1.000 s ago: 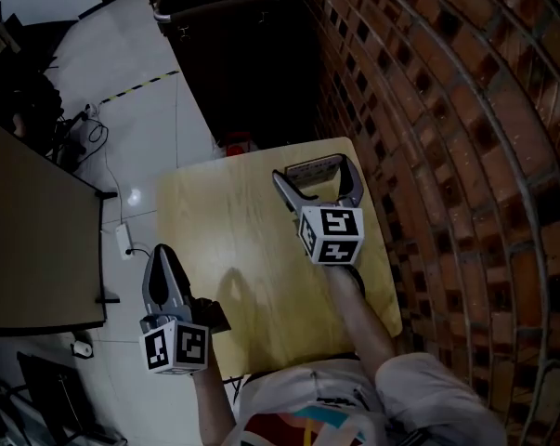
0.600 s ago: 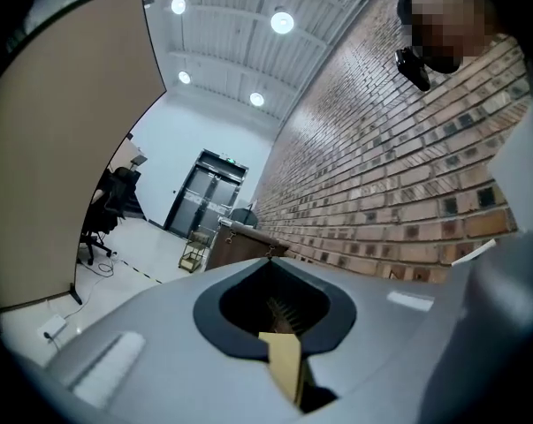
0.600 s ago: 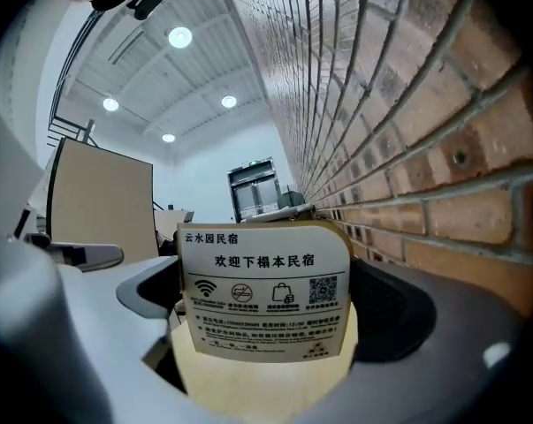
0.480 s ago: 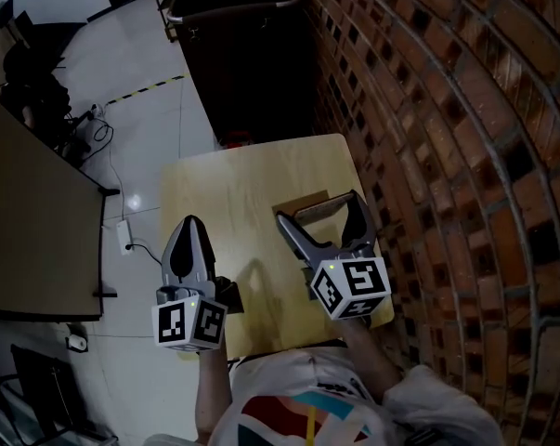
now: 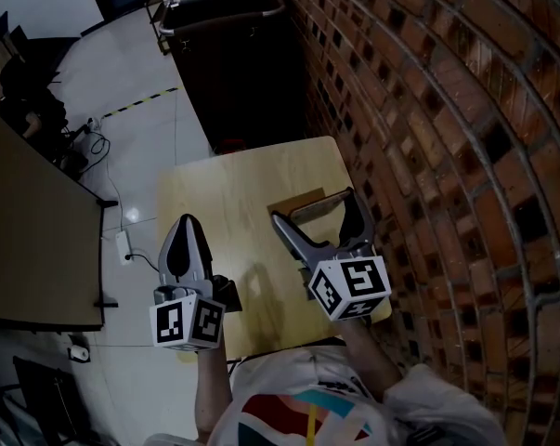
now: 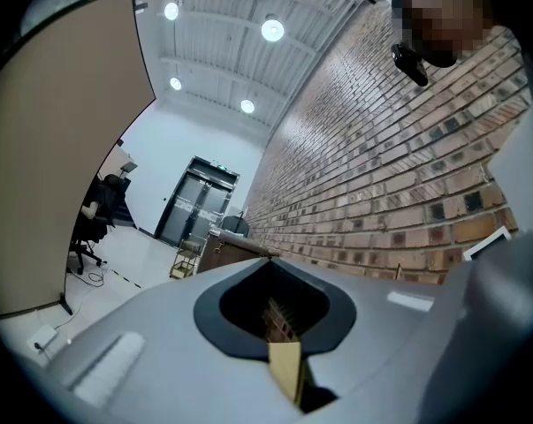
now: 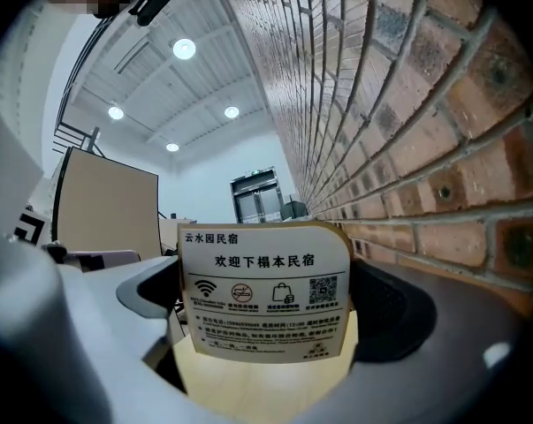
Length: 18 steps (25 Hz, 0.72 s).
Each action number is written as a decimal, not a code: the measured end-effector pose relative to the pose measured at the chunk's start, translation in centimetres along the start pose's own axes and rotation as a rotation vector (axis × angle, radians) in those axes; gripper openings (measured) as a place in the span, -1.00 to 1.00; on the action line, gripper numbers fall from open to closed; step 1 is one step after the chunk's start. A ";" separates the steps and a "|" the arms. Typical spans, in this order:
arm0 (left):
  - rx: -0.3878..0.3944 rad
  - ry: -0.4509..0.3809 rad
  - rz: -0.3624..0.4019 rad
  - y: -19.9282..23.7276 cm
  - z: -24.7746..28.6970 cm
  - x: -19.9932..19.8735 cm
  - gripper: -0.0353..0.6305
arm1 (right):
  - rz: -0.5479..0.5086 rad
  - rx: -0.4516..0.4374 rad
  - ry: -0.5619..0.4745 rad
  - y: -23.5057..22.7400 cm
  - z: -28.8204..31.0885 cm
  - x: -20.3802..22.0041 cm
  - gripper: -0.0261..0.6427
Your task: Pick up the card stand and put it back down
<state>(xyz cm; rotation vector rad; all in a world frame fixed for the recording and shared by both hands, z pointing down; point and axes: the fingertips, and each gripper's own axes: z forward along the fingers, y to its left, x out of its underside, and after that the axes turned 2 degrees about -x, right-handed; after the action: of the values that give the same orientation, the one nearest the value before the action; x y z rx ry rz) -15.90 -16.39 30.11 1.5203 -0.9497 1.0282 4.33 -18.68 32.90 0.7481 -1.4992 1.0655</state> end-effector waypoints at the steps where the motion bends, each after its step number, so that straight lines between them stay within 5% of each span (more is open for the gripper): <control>1: 0.006 -0.009 -0.008 -0.1 0.0 -0.2 -0.88 | 0.001 -0.001 -0.002 0.0 -0.1 -0.1 0.80; 18: -0.009 -0.024 0.003 0.1 0.2 -0.6 -0.88 | 0.004 -0.004 0.001 -0.4 0.1 -0.2 0.80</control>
<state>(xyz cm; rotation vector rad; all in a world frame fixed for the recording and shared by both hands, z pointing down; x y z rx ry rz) -16.12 -16.51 29.59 1.5276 -0.9724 1.0086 4.67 -18.98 32.79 0.7420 -1.5025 1.0657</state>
